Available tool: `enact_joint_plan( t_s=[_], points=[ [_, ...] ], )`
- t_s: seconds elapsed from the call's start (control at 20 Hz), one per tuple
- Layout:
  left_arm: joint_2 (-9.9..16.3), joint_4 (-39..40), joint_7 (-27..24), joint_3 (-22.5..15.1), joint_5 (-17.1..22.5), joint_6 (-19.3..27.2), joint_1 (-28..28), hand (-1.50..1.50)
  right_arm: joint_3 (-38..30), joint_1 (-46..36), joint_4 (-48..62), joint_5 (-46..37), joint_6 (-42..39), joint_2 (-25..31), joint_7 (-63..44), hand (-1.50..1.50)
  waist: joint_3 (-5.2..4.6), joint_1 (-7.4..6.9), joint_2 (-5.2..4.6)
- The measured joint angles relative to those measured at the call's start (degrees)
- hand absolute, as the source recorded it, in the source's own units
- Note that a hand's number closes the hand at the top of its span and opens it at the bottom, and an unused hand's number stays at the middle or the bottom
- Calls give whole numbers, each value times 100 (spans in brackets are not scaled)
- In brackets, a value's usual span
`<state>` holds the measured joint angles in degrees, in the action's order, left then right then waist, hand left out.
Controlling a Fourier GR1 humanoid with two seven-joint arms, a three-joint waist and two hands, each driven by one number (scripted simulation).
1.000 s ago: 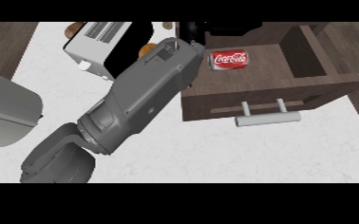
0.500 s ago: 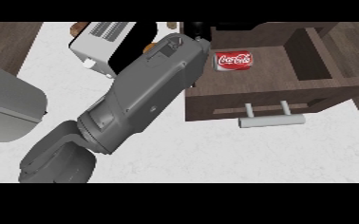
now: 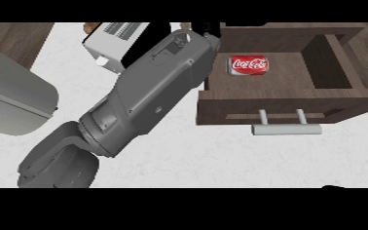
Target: Pick up the can, place it into the drawer and close the drawer
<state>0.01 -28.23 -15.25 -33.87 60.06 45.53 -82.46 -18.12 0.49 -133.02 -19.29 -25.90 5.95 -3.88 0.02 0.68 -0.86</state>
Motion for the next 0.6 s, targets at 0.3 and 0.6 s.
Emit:
enact_joint_plan(
  t_s=[0.3, 0.6],
  points=[
    [31, -42, 164, 74, -86, 17, 18, -150, 852, -623, 901, -1514, 631, -30, 321, -150, -1, -91, 37],
    [213, -286, 394, 21, -272, 72, 205, -150, 1493, -1452, 2046, -2654, 1127, 81, 435, -150, -4, -193, 68]
  ],
)
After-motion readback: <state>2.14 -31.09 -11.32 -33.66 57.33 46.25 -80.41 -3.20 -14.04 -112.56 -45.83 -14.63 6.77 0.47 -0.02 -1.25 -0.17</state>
